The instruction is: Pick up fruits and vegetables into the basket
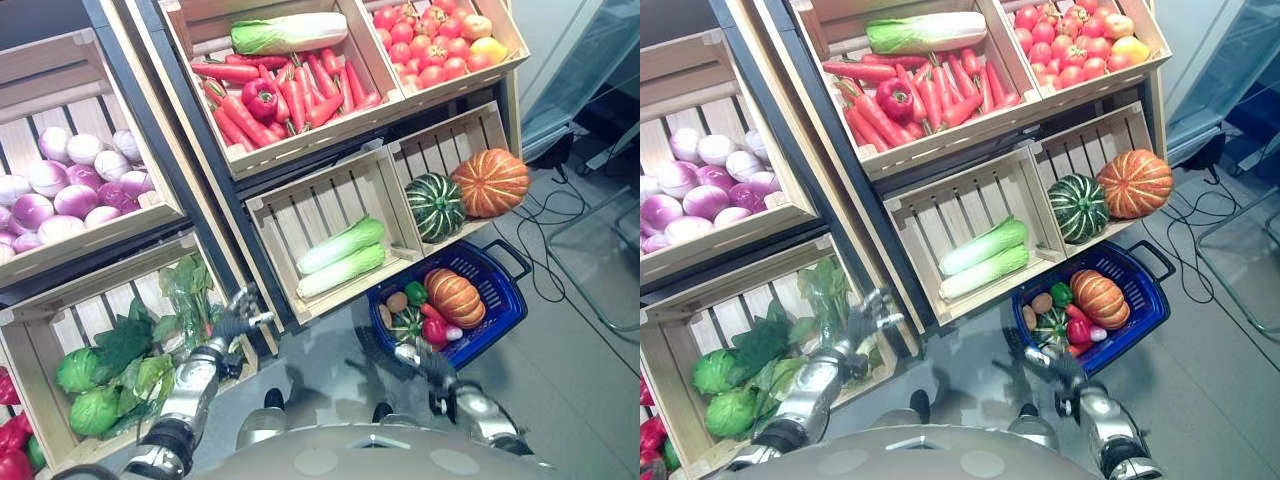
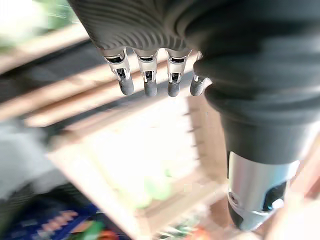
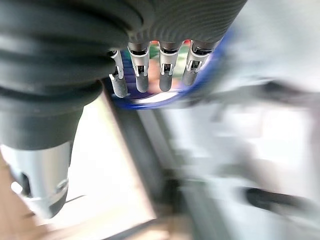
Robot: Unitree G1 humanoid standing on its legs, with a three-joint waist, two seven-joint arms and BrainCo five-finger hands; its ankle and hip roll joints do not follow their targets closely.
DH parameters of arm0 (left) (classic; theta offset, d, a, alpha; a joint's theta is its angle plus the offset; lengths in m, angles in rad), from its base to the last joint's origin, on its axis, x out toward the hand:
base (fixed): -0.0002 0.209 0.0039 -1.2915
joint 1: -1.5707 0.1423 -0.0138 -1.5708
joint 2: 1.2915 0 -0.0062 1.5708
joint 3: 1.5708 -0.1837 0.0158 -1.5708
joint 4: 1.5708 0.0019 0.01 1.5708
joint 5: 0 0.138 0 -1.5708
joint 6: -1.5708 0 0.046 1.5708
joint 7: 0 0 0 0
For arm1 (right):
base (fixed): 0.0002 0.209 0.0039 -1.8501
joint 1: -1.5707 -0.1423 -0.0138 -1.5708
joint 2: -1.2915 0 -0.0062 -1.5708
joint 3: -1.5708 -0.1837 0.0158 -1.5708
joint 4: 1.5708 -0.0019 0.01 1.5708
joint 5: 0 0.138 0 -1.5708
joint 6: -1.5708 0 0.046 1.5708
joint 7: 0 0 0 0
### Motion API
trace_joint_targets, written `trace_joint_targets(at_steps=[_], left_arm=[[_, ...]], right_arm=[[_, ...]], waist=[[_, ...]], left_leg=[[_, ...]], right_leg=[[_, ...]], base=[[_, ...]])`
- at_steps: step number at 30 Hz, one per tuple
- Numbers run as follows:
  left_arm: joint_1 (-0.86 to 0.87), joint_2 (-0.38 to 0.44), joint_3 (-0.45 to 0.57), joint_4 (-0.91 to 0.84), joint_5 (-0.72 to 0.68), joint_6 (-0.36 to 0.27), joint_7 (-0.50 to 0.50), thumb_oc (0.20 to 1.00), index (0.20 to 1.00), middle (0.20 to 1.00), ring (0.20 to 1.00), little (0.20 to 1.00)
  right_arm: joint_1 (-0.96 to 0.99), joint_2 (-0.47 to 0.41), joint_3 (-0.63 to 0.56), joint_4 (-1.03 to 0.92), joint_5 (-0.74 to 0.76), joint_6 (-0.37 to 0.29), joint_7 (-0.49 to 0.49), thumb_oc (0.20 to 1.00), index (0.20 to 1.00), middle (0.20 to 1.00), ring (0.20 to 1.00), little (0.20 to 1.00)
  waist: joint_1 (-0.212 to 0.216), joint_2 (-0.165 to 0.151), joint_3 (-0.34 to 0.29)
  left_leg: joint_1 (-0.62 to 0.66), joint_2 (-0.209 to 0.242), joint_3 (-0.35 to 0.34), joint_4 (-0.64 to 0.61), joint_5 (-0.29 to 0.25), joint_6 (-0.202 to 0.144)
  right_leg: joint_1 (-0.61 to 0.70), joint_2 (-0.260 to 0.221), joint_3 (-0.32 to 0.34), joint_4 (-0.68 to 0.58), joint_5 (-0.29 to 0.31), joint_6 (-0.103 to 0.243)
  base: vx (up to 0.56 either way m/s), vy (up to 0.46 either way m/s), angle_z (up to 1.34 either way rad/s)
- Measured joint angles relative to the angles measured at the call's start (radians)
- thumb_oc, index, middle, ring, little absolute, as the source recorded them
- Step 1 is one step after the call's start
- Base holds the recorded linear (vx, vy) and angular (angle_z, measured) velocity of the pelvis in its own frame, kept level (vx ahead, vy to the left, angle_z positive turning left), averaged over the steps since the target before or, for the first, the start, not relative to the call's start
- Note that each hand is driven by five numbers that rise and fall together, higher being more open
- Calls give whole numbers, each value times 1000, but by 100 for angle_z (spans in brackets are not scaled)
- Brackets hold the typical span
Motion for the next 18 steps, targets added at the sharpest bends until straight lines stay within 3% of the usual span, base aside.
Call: trace_joint_targets(at_steps=[2, 3, 7, 12, 15, 18], left_arm=[[53, 17, 54, -200, -23, -17, 0, 1000, 1000, 1000, 1000, 1000], [56, 34, 61, -230, -29, -38, 0, 1000, 1000, 1000, 1000, 1000], [47, 96, 70, -263, -21, -126, 44, 1000, 1000, 1000, 1000, 1000], [-69, 143, 69, -305, 91, -190, 204, 1000, 1000, 1000, 1000, 1000], [-181, 171, 51, -304, 205, -188, 344, 1000, 1000, 1000, 1000, 1000], [-305, 214, 4, -295, 301, -135, 480, 1000, 1000, 1000, 1000, 1000]], right_arm=[[75, -11, -33, -253, 5, -8, -40, 1000, 1000, 1000, 1000, 1000], [79, -16, -36, -291, 5, -26, -49, 1000, 1000, 1000, 1000, 1000], [58, -52, -55, -322, 5, -78, -98, 1000, 1000, 1000, 1000, 1000], [-7, -88, -62, -362, 35, -111, -180, 1000, 1000, 1000, 1000, 1000], [-81, -105, -61, -414, 34, -120, -253, 1000, 1000, 1000, 1000, 1000], [-153, -127, -58, -438, 31, -119, -327, 1000, 1000, 1000, 1000, 1000]], waist=[[-5, 3, 19], [-7, 4, 25], [-27, 15, 51], [-34, 37, 163], [-50, 47, 219], [-61, 44, 275]], left_leg=[[-6, 0, -1, 1, 1, -1], [-7, 0, 0, 1, 1, 0], [-56, -1, -6, 27, -1, 4], [-148, 0, -10, 106, -5, 11], [-226, -4, -9, 164, -9, 18], [-296, -16, -4, 231, -19, 20]], right_leg=[[-3, 0, 2, 0, -1, 1], [-4, 0, 4, 2, -2, 1], [-69, -9, 5, 71, -31, 2], [-190, -30, 25, 208, -68, -7], [-305, -56, 40, 341, -109, -15], [-413, -83, 75, 479, -156, -24]], base=[[26, -30, 5], [10, -18, 4], [-13, 2, 3], [-57, 6, -1], [-73, -5, -3], [-64, -13, -8]])
